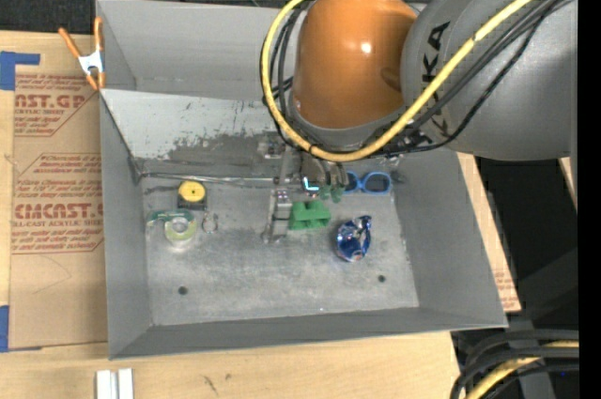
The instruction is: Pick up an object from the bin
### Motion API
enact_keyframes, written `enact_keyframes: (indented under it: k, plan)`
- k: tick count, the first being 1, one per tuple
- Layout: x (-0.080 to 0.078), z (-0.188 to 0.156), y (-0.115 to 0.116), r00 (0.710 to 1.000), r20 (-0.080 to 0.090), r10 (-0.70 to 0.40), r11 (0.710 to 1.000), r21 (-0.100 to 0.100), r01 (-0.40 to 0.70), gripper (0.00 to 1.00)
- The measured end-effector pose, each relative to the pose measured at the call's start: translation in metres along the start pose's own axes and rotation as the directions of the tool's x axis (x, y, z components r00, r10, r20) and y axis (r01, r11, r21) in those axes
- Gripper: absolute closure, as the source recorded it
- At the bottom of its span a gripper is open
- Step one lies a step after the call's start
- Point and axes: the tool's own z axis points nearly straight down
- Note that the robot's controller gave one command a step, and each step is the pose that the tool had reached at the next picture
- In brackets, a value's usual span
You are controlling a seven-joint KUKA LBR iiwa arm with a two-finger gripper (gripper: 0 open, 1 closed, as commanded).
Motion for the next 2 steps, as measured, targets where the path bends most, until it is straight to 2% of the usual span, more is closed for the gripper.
enact_keyframes:
  k: [1,2]
  plan:
    - [-0.041,-0.048,0.01,0.905,0.014,-0.425,0.905,0.004,0.425,0.0]
    - [-0.028,0.114,0.026,0.994,0.001,-0.108,0.994,0.0,0.108,0.0]
